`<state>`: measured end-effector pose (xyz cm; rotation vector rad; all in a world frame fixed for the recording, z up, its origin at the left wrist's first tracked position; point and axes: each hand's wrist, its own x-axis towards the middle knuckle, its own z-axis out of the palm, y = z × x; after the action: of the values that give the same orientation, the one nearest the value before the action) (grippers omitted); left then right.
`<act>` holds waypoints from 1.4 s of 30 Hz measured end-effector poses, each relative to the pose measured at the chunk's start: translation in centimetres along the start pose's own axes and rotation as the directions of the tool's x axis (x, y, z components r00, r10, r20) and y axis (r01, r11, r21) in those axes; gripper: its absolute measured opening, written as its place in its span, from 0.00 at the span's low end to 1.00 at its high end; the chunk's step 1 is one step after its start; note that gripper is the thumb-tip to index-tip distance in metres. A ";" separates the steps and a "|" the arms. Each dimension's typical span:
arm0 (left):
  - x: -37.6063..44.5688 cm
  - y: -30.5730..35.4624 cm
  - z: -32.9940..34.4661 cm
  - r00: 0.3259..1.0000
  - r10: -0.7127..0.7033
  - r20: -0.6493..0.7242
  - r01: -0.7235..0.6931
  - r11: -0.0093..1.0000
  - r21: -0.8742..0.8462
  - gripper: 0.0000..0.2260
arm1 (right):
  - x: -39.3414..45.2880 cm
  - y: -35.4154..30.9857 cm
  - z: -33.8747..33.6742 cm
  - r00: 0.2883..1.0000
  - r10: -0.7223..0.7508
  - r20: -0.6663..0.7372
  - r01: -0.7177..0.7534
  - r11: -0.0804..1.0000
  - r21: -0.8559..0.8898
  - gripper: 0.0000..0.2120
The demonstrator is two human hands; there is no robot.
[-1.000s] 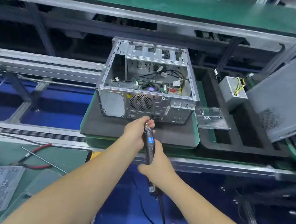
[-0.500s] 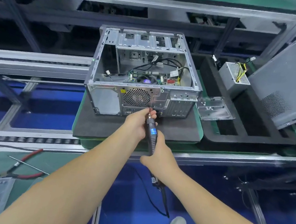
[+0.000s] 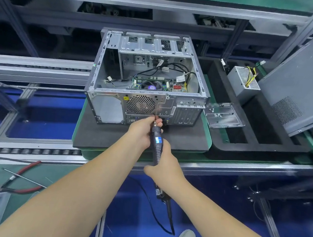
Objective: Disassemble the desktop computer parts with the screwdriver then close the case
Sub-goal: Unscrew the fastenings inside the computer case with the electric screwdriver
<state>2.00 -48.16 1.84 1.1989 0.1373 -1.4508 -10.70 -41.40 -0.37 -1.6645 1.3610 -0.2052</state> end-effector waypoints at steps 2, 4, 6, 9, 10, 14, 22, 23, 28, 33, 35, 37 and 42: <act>-1.3 0.0 -0.5 0.974 0.187 -0.127 -0.146 0.949 0.281 0.06 | 0.0 -0.1 -0.2 1.000 0.011 0.008 -0.011 1.000 0.007 0.46; -2.9 0.5 -1.5 0.741 0.669 -0.062 -0.405 0.518 0.754 0.08 | -0.2 -0.2 -0.4 1.000 0.017 0.020 -0.018 1.000 0.013 0.47; -4.4 3.1 -1.1 0.268 0.907 0.326 -0.567 -0.125 0.814 0.07 | -0.3 -0.3 -0.6 1.000 0.010 0.027 -0.010 1.000 0.022 0.47; -3.6 9.5 2.1 0.278 0.667 0.691 -0.393 -0.578 0.715 0.24 | -0.3 -0.4 -0.8 0.999 0.013 0.037 -0.014 0.999 0.033 0.46; -3.1 11.1 3.2 0.503 0.523 0.688 -0.335 -0.616 0.713 0.34 | -0.4 -0.4 -0.8 0.999 0.015 0.039 -0.017 0.999 0.033 0.46; -0.8 13.1 4.0 0.892 0.102 0.441 -0.267 -0.669 0.694 0.50 | -0.6 -0.7 -1.0 0.999 0.033 0.040 -0.034 0.999 0.023 0.46; 0.9 13.2 3.1 0.815 0.119 0.566 -0.399 -0.593 0.699 0.43 | -0.8 -1.5 -1.5 0.996 0.064 0.069 -0.063 0.998 -0.010 0.47; 0.9 13.2 3.1 0.817 0.116 0.565 -0.399 -0.593 0.700 0.41 | -0.9 -1.6 -1.5 0.996 0.062 0.071 -0.061 0.998 -0.014 0.47; 1.5 13.4 2.9 0.811 0.101 0.576 -0.402 -0.619 0.675 0.39 | -0.7 -2.1 -2.0 0.997 0.064 0.053 -0.060 0.996 -0.067 0.45; 1.9 13.3 2.7 0.799 0.106 0.592 -0.414 -0.617 0.669 0.38 | -0.4 -2.5 -2.3 0.996 0.072 0.043 -0.067 0.992 -0.108 0.45; 1.9 13.3 2.7 0.800 0.110 0.589 -0.411 -0.614 0.674 0.38 | -0.2 -2.7 -2.1 0.997 0.072 0.032 -0.068 0.990 -0.122 0.45; 2.0 13.3 2.7 0.799 0.107 0.592 -0.413 -0.619 0.668 0.39 | -0.2 -2.8 -1.8 0.997 0.070 0.018 -0.067 0.988 -0.137 0.45; 2.0 13.3 2.7 0.797 0.100 0.596 -0.411 -0.633 0.656 0.39 | -0.7 -2.9 -1.2 0.998 0.063 -0.016 -0.064 0.979 -0.196 0.52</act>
<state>11.43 -55.32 8.73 2.1172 -2.2422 -0.5589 -9.78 -41.63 2.65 -1.7801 1.4788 -0.0428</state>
